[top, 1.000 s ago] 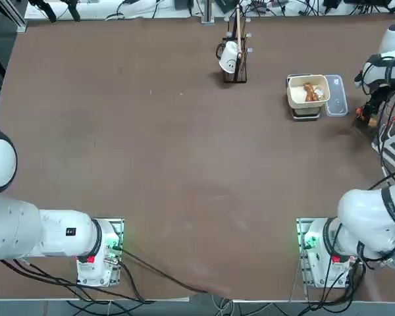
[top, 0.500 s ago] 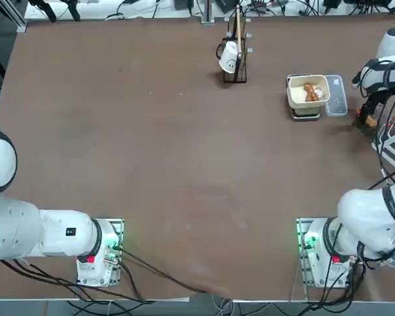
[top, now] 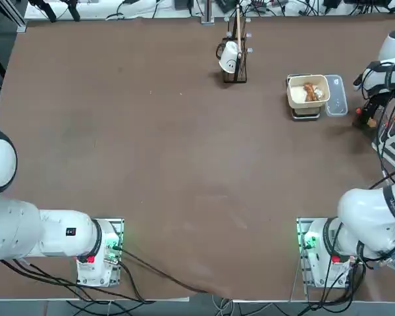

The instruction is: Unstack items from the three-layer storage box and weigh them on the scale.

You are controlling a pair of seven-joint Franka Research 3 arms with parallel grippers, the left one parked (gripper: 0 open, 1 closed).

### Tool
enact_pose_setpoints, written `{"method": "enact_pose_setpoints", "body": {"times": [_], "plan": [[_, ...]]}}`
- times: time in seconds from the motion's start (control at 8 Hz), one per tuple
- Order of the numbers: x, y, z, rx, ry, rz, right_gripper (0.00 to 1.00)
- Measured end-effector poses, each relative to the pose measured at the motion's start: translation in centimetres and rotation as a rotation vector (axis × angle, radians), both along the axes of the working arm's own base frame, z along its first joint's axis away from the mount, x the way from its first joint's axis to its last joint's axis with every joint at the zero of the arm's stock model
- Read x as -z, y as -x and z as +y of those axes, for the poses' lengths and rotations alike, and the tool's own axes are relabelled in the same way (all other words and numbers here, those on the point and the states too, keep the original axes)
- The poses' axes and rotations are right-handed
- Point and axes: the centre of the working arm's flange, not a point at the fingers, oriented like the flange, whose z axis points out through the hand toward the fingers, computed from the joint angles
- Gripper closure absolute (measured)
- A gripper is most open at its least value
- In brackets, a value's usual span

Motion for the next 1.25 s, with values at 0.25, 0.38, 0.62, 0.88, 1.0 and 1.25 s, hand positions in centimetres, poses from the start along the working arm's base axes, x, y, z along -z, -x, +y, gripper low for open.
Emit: {"method": "enact_pose_setpoints", "body": {"times": [0.25, 0.38, 0.62, 0.88, 1.0, 1.25], "plan": [[-1.9, -0.4, 0.7, -0.002, 0.014, 0.024, 0.57], [-3.6, -1.0, 1.7, -0.011, 0.024, 0.032, 0.57], [-7.9, -2.1, 4.7, 0.012, 0.006, 0.036, 0.57], [-11.4, -3.1, 8.3, 0.119, -0.105, 0.046, 0.57], [-12.5, -3.8, 10.3, 0.202, -0.155, 0.043, 0.57], [-13.0, -5.1, 15.1, 0.402, -0.166, 0.024, 0.57]]}}
